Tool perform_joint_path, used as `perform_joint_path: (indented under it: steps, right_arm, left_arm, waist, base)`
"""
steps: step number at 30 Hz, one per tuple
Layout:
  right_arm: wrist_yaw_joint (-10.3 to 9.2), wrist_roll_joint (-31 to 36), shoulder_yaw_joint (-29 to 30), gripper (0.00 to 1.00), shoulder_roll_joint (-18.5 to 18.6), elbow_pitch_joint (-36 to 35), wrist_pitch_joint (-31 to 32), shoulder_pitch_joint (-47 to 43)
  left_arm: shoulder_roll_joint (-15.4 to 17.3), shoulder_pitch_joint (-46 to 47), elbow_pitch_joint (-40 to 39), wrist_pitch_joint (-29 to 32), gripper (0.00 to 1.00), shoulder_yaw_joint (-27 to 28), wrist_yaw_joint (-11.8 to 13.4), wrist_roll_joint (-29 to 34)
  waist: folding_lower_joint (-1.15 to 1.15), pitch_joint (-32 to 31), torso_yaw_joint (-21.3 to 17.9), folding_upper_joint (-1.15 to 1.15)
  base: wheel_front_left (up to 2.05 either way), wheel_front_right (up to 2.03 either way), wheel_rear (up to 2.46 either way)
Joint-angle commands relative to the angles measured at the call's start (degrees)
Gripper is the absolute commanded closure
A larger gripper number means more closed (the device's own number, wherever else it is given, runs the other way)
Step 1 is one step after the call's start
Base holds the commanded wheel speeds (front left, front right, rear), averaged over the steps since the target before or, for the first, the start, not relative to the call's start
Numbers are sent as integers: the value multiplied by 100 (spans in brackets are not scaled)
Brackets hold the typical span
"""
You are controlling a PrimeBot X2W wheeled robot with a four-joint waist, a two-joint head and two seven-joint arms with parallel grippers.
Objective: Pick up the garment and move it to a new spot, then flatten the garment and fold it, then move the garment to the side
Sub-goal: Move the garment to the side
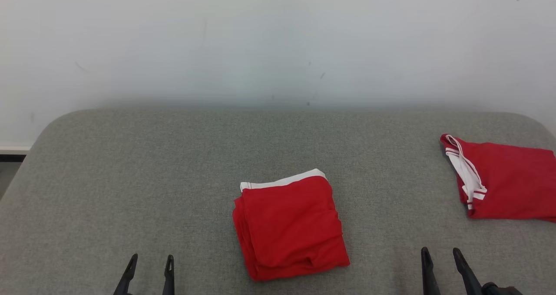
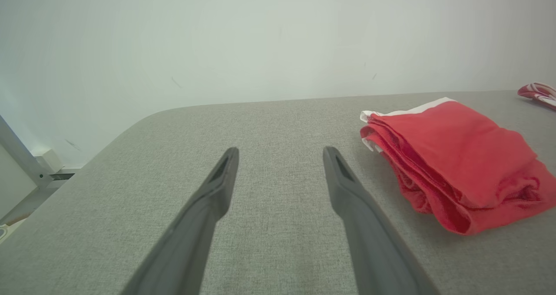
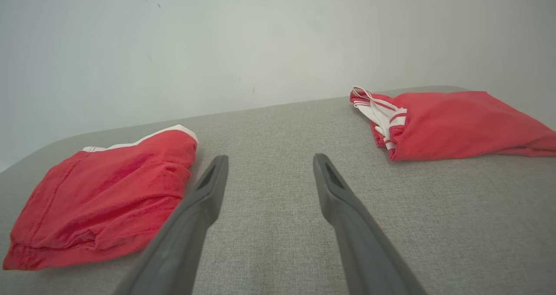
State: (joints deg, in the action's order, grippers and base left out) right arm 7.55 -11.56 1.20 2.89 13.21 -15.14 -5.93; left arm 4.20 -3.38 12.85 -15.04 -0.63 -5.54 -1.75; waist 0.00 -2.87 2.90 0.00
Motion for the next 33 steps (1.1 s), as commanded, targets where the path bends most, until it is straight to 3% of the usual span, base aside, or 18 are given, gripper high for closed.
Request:
perform_joint_path:
  steps: [1,8,17,25,33]
  right_arm:
    - [-15,-38,-20,0,-2,-2,-2,46]
    - [-15,-137,-523,0,0,754,-2,647]
    - [-15,-232,-1178,0,-2,2742,22,2408]
    - [-15,-359,-1303,0,-1,4471,342,3764]
    - [-15,-1255,-1769,0,-2,5346,902,4116]
  left_arm:
    - [31,4,11,-11,0,14,17,-4]
    - [2,108,31,-11,0,-29,-5,-57]
    - [-67,283,127,-11,0,-226,-30,-110]
    - [-103,519,152,-11,0,-407,-53,-153]
    - [-122,757,220,-11,0,-523,-57,-254]
  waist:
    - [0,6,2,0]
    - [0,67,96,0]
    - [0,235,543,0]
    - [0,634,896,0]
    - [0,789,1076,0]
  base:
    - [0,0,0]
    - [0,0,0]
    - [0,0,0]
    - [0,0,0]
    - [0,0,0]
